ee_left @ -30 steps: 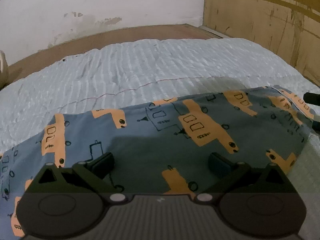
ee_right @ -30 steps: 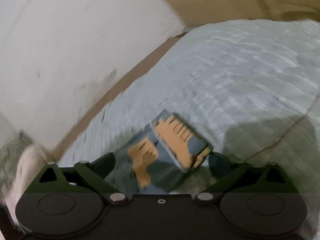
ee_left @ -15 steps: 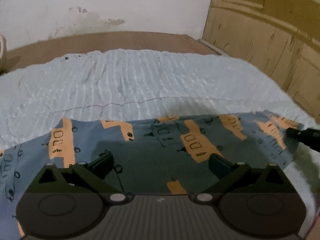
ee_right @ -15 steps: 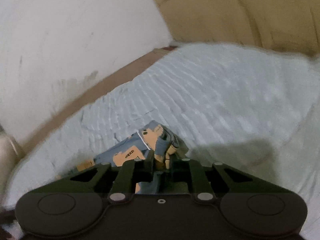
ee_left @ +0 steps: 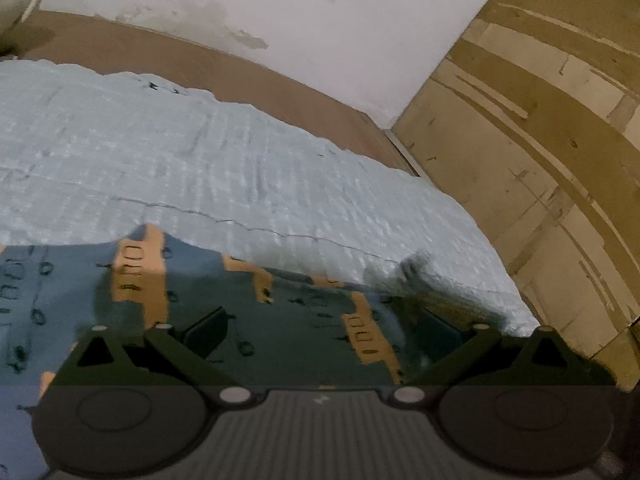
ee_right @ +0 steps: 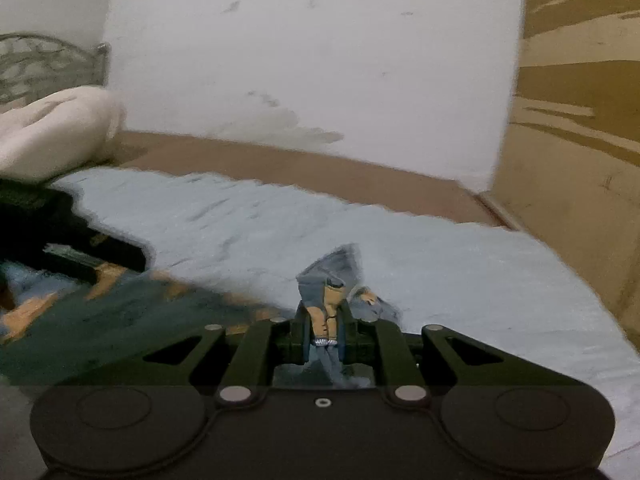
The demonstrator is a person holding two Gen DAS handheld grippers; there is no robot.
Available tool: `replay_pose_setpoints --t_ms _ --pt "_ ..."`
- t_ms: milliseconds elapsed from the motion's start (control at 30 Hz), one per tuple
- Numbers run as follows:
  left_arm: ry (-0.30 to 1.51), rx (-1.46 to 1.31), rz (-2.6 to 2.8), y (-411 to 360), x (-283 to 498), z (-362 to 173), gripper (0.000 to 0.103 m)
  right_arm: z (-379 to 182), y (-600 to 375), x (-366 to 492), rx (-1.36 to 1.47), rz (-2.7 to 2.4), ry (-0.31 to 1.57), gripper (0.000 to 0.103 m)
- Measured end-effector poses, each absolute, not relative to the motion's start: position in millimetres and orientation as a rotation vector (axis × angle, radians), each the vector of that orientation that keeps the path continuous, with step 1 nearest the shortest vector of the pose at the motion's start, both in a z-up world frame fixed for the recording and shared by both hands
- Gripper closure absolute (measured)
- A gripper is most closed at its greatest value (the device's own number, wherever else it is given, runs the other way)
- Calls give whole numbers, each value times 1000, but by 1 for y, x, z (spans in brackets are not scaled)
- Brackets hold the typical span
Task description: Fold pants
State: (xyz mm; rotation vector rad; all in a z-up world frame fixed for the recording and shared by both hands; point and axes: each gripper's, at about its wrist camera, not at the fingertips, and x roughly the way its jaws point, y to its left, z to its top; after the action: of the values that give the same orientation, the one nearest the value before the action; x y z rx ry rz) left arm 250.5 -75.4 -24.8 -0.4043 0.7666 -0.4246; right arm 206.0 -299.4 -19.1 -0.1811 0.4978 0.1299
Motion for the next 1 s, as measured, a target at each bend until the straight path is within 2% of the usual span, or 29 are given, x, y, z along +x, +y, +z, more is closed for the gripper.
replay_pose_setpoints --t_ms 200,400,767,867,967,1000 --pt "807 -416 -424 -70 248 -39 1 -62 -264 194 -220 151 558 91" --pt "835 -435 -503 -96 259 -45 1 -73 -264 191 -190 112 557 88" --pt "957 -517 -532 -156 284 -59 4 -69 -314 183 145 121 506 87" --pt "1002 -566 -513 -165 287 -67 13 -70 -313 180 131 124 503 87" --pt "1030 -591 -510 -171 288 -72 30 -69 -310 178 120 124 498 87" --pt "1036 -603 -507 -173 290 -73 41 -69 -310 177 117 125 495 87"
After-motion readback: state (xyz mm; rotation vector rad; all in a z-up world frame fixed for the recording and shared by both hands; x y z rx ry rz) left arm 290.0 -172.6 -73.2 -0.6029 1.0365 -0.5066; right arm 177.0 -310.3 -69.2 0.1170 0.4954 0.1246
